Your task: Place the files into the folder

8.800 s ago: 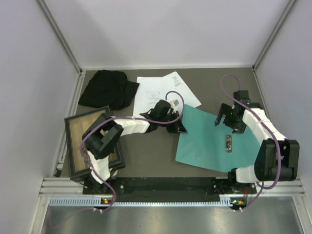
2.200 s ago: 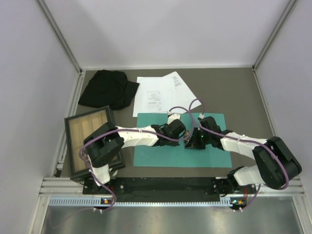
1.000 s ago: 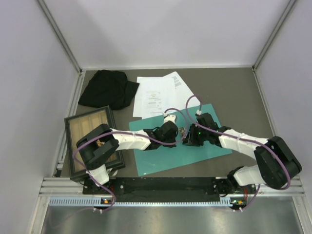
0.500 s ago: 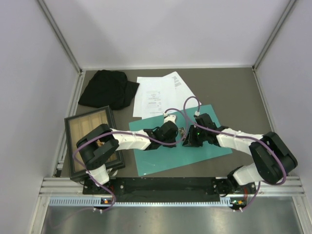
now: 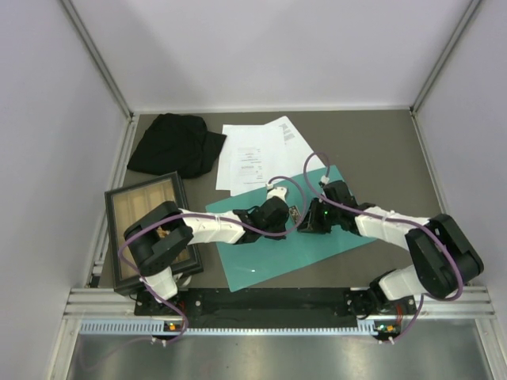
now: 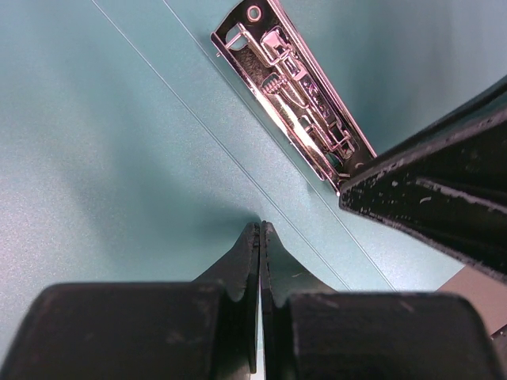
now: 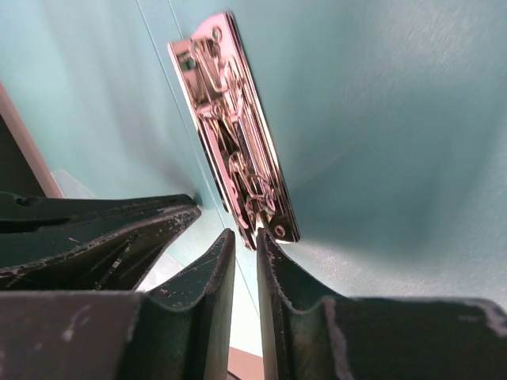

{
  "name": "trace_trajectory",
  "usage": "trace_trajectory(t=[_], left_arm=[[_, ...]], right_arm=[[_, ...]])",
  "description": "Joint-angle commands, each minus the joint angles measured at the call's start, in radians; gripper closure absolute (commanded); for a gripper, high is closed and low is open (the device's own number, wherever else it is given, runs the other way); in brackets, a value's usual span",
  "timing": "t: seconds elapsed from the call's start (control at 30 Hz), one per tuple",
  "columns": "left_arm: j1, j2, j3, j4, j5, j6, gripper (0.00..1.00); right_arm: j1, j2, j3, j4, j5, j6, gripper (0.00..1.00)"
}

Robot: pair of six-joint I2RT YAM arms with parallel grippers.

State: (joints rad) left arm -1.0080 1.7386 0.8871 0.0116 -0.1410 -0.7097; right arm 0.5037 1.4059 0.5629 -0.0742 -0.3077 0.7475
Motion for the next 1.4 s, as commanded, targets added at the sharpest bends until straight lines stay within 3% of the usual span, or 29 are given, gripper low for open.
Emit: trace_trajectory(t=[0.0, 0.2, 0.33, 0.63, 0.87, 1.1, 1.37], left_arm=[[-0.004, 0.045, -0.059, -0.145, 0.043, 0.03, 1.0], [-0.003, 0.05, -0.056, -0.147, 0.05, 0.032, 1.0], [-0.003, 0.042, -0.048, -0.157, 0.05, 0.036, 1.0], [0.014, -0.005, 0.075, -0.219, 0.08, 0.023, 1.0], [0.019, 0.142, 0.112, -0.18, 0.1, -0.007, 1.0], [0.1, 0.107, -0.057, -0.114, 0.121, -0.033, 1.0], [0.123, 0.124, -0.134, -0.067, 0.13, -0.042, 1.0]], right_arm=[[-0.022, 0.01, -0.008, 0.088, -0.045, -0.022, 0.82], [-0.028, 0.048, -0.008, 0.129, -0.079, -0.02, 0.83], [-0.027, 0.057, -0.015, 0.134, -0.074, -0.023, 1.0], [-0.022, 0.064, -0.049, 0.149, -0.073, -0.011, 1.0], [0.015, 0.085, -0.004, 0.01, 0.047, -0.047, 1.0], [0.015, 0.114, -0.04, -0.099, 0.211, 0.006, 1.0], [0.015, 0.248, -0.101, -0.064, 0.305, 0.13, 1.0]])
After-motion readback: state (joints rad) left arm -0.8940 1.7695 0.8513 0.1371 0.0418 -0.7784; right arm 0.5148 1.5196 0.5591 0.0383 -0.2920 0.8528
